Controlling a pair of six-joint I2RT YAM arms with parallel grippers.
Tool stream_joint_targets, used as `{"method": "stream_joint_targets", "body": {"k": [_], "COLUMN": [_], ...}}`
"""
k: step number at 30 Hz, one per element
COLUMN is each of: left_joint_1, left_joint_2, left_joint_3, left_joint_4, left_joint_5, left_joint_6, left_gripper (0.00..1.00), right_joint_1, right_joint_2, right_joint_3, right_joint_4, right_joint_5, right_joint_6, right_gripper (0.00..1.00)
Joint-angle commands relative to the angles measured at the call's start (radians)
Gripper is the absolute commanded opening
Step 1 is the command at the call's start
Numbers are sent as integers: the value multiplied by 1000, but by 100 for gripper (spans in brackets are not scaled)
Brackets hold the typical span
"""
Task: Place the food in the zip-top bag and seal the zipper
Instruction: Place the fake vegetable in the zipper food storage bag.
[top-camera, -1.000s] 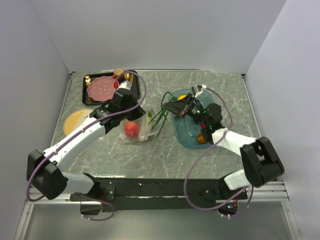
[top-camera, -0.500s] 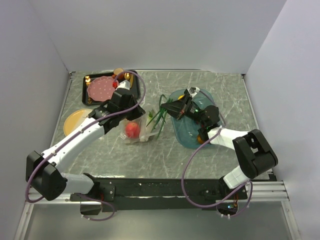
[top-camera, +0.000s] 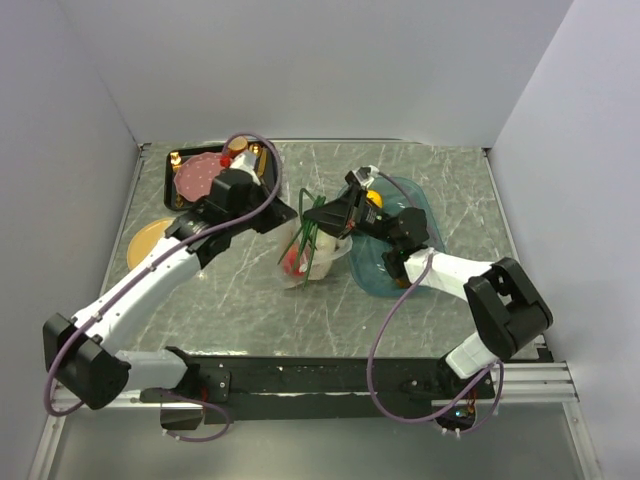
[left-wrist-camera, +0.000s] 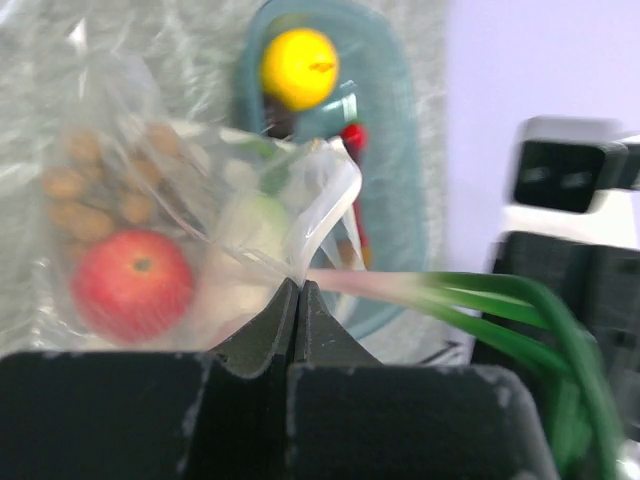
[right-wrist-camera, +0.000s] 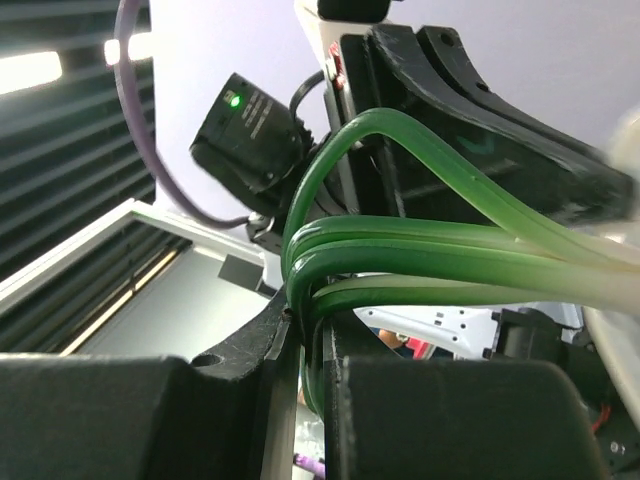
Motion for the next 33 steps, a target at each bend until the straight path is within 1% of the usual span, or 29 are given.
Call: {"method": "stream_joint_targets", "body": {"k": [1, 4, 6, 10, 13, 16, 18, 20, 21, 22, 23, 24, 25, 26, 27, 28, 29, 30, 31, 32, 33], "left_joint_1": [78, 132, 147, 161, 162, 164, 166, 167, 169, 173, 175, 175, 176, 178, 179, 179, 179, 178, 179, 179, 178], "left_joint_2": [-86, -127, -152, -164, -157, -164, -164, -167, -164, -163, -160, -155, -153, -149, -141, -137, -131, -120, -115, -109, -100], "left_joint_3": [-57, -115, -160, -261, -327, -364, -343, -321, -298, -286, -271, -248, -238, -229, -211, -203, -197, -192, -191, -191, -188], "left_joint_4": [119, 122, 121, 199, 249, 285, 268, 245, 234, 225, 204, 196, 190, 187, 187, 184, 184, 196, 198, 194, 194], "left_joint_5": [112, 115, 122, 155, 177, 180, 174, 151, 143, 135, 129, 123, 117, 128, 140, 146, 163, 174, 186, 204, 214], "left_joint_6": [-78, -89, -93, -133, -164, -184, -176, -159, -153, -138, -130, -121, -113, -107, -101, -93, -95, -93, -92, -92, -89], "left_gripper": [1, 1, 1, 1, 1, 1, 1, 1, 1, 1, 1, 1, 1, 1, 1, 1, 1, 1, 1, 1, 1], "right_joint_1": [-3, -7, -12, -12, -4, 0, 2, 7, 10, 11, 11, 16, 19, 22, 29, 37, 46, 57, 68, 68, 69], "right_joint_2": [28, 79, 125, 255, 318, 323, 292, 251, 229, 208, 167, 151, 119, 101, 87, 79, 85, 99, 120, 123, 131], "right_joint_3": [23, -17, -39, 41, 72, 50, 26, 32, 1, -5, -3, 18, 29, 30, 56, 90, 131, 221, 252, 269, 295], "right_joint_4": [466, 466, 468, 468, 420, 278, 162, 3, -26, -78, -233, -324, -413, -543, -629, -738, -956, -1054, -1128, -1185, -1202], "right_joint_5": [12, 30, 52, -2, -42, -59, -52, -88, -85, -97, -112, -127, -135, -129, -129, -128, -123, -122, -109, -83, -91], "right_joint_6": [-17, -17, -10, 64, 101, 53, -25, -121, -143, -218, -279, -345, -458, -505, -566, -717, -796, -868, -946, -961, -973], "right_gripper": [0, 0, 0, 0, 0, 0, 0, 0, 0, 0, 0, 0, 0, 0, 0, 0, 0, 0, 0, 0, 0]}}
